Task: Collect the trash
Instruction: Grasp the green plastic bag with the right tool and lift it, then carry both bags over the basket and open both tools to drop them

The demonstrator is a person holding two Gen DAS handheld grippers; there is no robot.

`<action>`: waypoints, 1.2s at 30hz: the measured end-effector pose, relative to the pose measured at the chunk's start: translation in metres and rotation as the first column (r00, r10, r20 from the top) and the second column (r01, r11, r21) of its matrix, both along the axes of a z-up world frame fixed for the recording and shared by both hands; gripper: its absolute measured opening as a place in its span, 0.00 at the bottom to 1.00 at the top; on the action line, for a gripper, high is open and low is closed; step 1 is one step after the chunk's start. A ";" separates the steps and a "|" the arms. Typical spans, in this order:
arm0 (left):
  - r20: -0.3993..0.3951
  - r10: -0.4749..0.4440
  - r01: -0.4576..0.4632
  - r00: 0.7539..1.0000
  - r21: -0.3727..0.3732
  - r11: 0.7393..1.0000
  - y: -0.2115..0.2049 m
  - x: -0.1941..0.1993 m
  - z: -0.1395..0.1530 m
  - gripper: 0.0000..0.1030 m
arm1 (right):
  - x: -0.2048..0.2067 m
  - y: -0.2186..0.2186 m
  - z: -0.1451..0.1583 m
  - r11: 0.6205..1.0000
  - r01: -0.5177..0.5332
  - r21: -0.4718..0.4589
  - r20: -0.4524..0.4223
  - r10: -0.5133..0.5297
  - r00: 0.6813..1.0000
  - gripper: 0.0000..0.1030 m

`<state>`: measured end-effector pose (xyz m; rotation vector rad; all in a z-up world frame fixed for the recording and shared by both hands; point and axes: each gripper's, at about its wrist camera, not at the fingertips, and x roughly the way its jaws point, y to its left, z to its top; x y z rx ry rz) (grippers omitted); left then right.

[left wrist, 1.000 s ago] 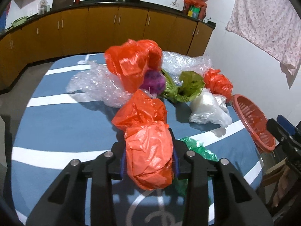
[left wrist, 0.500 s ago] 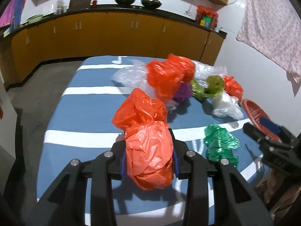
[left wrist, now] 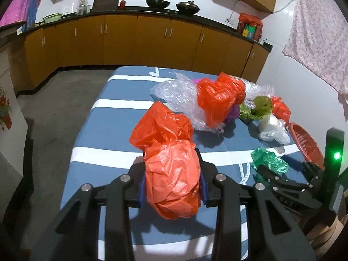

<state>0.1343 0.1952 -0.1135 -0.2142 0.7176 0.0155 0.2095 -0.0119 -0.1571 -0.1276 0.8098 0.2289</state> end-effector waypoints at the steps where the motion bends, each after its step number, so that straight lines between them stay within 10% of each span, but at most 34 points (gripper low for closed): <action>1: 0.002 0.003 -0.003 1.000 0.000 1.000 0.001 0.000 0.001 0.36 | 0.000 -0.001 -0.002 1.000 -0.002 -0.001 -0.010 0.002 1.000 0.62; 5: 0.012 0.006 -0.006 1.000 0.000 1.000 0.001 0.000 0.006 0.36 | -0.001 -0.007 -0.005 1.000 -0.008 0.022 -0.044 0.009 0.999 0.40; 36: 0.132 -0.265 0.269 0.955 -0.011 0.963 -0.151 0.036 0.059 0.36 | -0.029 -0.175 0.076 0.961 0.273 0.041 0.208 -0.276 0.938 0.40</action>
